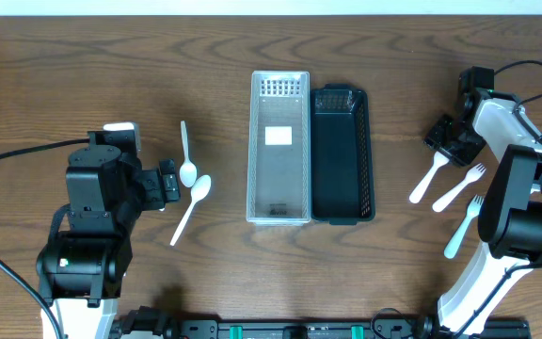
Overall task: Pack container
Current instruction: 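Lower the right gripper and grasp the white spoon, then carry the spoon into the dark green basket and release it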
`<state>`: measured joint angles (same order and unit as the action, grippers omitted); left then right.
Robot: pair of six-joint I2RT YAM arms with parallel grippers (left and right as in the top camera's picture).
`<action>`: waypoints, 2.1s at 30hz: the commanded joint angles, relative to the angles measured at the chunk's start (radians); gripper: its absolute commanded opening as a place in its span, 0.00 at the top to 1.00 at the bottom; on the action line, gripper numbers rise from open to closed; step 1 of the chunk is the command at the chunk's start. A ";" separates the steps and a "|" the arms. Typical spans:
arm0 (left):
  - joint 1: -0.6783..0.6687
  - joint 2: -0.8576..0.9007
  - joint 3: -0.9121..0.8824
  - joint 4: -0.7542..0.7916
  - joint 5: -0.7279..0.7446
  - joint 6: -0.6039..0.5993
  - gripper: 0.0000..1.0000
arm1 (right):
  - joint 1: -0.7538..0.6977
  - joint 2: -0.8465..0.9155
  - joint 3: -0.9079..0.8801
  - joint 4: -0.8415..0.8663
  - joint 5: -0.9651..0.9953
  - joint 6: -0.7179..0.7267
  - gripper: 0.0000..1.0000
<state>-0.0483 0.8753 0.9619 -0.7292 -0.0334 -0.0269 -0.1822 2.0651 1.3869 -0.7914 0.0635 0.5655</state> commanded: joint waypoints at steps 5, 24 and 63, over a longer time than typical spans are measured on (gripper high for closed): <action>0.003 0.000 0.018 0.000 -0.005 -0.009 0.02 | -0.002 0.065 -0.030 -0.019 0.034 -0.006 0.57; 0.003 0.000 0.018 0.000 -0.005 -0.009 0.02 | -0.002 0.065 -0.030 -0.056 0.034 -0.032 0.57; 0.003 0.000 0.018 -0.029 -0.005 -0.009 0.02 | 0.416 -0.298 0.332 -0.343 -0.074 -0.181 0.89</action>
<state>-0.0483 0.8753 0.9615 -0.7540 -0.0334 -0.0269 0.1642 1.7542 1.7226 -1.1271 0.0013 0.4103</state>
